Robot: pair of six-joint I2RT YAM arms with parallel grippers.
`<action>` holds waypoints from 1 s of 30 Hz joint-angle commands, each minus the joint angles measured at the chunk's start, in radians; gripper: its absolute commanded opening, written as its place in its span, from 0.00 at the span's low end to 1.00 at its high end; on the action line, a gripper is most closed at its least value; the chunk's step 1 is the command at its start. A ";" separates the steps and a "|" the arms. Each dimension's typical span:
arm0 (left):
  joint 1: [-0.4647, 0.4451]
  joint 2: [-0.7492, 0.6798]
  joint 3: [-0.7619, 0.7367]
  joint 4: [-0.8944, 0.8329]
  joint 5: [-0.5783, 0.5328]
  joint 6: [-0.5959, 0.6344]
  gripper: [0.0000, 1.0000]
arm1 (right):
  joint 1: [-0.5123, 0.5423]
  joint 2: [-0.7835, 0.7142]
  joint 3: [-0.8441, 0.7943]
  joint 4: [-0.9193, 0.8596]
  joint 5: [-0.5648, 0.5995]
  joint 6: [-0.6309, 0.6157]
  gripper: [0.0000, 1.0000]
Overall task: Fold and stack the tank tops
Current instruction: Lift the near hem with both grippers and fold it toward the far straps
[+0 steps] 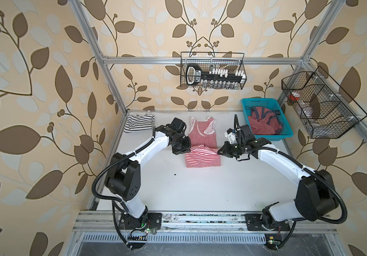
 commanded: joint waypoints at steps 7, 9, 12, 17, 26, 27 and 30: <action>0.051 0.177 0.192 -0.034 0.064 0.061 0.00 | -0.058 0.163 0.126 0.015 -0.077 -0.050 0.00; 0.061 0.214 0.220 -0.036 0.076 0.066 0.00 | -0.069 0.199 0.146 0.018 -0.084 -0.050 0.00; 0.080 0.272 0.270 -0.040 0.097 0.071 0.00 | -0.081 0.254 0.174 0.024 -0.096 -0.053 0.00; 0.106 0.354 0.357 -0.056 0.115 0.082 0.00 | -0.098 0.345 0.231 0.037 -0.114 -0.052 0.00; 0.132 0.479 0.458 -0.067 0.157 0.088 0.02 | -0.122 0.475 0.308 0.053 -0.135 -0.048 0.00; 0.132 0.489 0.466 -0.065 0.159 0.088 0.04 | -0.125 0.482 0.313 0.055 -0.134 -0.047 0.00; 0.134 0.521 0.489 -0.065 0.169 0.088 0.07 | -0.131 0.507 0.323 0.064 -0.138 -0.044 0.01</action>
